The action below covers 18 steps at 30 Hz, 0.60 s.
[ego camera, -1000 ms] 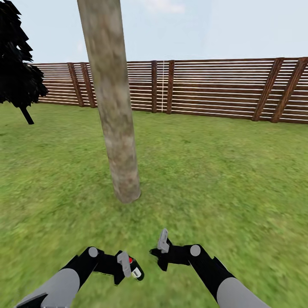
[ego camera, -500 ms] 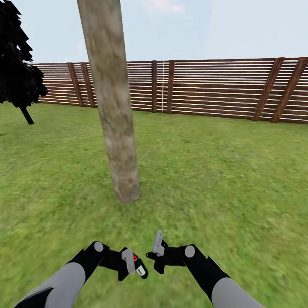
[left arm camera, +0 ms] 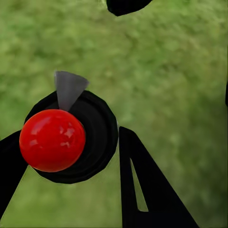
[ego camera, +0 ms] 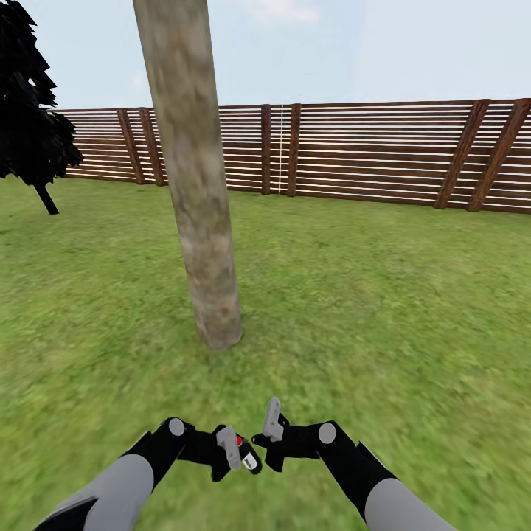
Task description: In the garden, pick up the pesticide atomizer on the floor and spray pesticide onto both trees until each tree trunk is fully covered.
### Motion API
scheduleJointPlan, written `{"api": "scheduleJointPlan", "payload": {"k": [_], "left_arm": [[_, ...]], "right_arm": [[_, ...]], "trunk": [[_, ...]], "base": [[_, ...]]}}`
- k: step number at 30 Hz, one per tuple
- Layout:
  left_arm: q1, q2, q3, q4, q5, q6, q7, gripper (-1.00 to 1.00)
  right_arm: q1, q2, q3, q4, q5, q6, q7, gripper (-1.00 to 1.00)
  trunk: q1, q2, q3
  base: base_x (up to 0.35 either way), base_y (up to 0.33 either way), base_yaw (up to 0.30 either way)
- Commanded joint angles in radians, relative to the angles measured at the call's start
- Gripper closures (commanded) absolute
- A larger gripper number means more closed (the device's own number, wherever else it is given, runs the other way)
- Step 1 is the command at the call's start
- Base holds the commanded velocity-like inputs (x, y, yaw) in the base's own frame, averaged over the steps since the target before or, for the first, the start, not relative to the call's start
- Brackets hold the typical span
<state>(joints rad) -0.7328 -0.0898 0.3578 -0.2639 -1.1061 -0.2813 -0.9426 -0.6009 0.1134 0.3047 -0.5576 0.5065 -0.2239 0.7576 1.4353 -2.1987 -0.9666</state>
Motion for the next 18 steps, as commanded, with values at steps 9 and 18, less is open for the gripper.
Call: {"api": "scheduleJointPlan", "payload": {"k": [9,18], "left_arm": [[-0.002,-0.025,0.008,-0.001,-0.009,-0.004,-0.002,1.0],[-0.003,-0.028,0.007,-0.001,-0.007,-0.006,-0.002,1.0]], "right_arm": [[0.0,0.0,-0.001,-0.001,0.01,-0.006,0.0,1.0],[0.0,0.0,-0.001,-0.001,0.011,-0.006,0.0,1.0]], "trunk": [[0.0,0.0,-0.001],[0.0,0.0,-0.001]], "base": [[0.0,0.0,0.0],[0.0,0.0,0.0]]}}
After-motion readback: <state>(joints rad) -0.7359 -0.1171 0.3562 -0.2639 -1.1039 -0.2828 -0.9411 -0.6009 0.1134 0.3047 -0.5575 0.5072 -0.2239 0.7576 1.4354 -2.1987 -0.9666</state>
